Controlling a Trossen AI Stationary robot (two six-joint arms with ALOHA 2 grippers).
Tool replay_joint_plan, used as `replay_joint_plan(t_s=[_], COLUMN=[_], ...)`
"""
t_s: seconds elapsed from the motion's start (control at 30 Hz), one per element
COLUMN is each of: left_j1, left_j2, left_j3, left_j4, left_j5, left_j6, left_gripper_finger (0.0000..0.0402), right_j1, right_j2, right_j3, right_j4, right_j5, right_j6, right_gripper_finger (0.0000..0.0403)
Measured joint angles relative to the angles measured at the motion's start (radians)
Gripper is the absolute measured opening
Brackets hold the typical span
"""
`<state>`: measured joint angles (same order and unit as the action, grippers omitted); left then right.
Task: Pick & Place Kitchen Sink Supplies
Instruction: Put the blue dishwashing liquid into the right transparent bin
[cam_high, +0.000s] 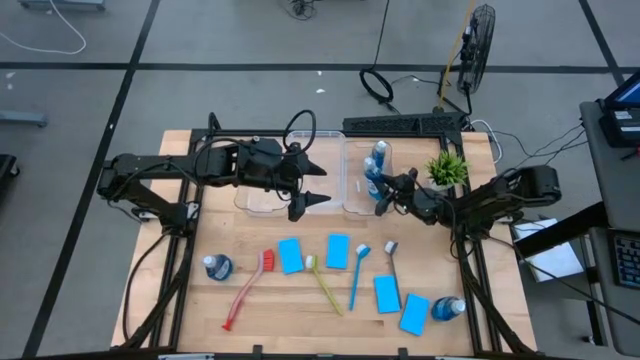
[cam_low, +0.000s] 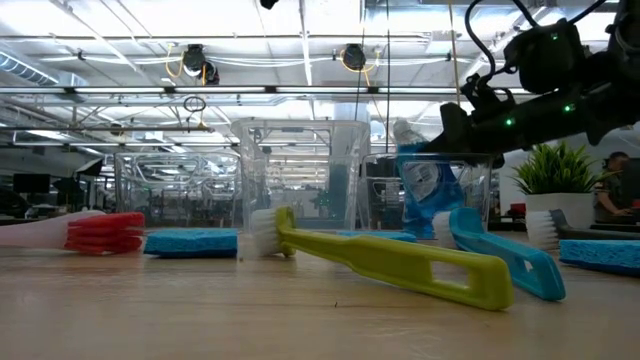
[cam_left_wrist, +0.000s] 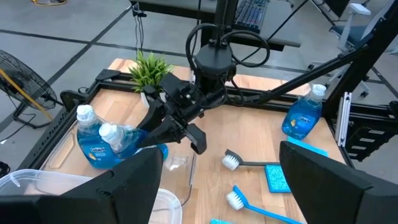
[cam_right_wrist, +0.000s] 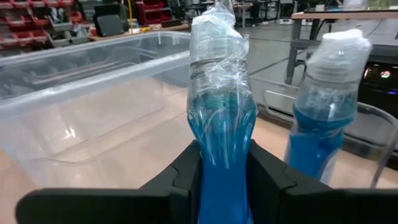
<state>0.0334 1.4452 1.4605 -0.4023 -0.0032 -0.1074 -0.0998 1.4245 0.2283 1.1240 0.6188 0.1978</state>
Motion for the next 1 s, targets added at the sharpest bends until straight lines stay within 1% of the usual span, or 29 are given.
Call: replay_joint_plan(t_s=[0.13,0.37,0.47,0.87,1.0], left_j1=[0.0,0.0,0.0,0.0,0.0], left_j2=[0.0,0.0,0.0,0.0,0.0], left_j3=[0.0,0.0,0.0,0.0,0.0], left_j4=[-0.01,-0.022,-0.021,-0.021,-0.021], left_j5=[0.0,0.0,-0.001,-0.001,-0.001], left_j6=[0.0,0.0,0.0,0.0,0.0], left_gripper_finger=[0.0321,0.0308,0.0306,0.0327,0.0325], right_j1=[0.001,0.001,0.001,0.001,0.001], right_j2=[0.003,0.003,0.003,0.003,0.003], right_j3=[0.0,0.0,0.0,0.0,0.0], right_j4=[0.002,0.001,0.001,0.001,0.001], right_j5=[0.009,0.009,0.009,0.009,0.009], right_j6=[0.0,0.001,0.001,0.001,0.031], right_gripper_finger=[0.0087,0.0115,0.0121,0.0124,0.0131])
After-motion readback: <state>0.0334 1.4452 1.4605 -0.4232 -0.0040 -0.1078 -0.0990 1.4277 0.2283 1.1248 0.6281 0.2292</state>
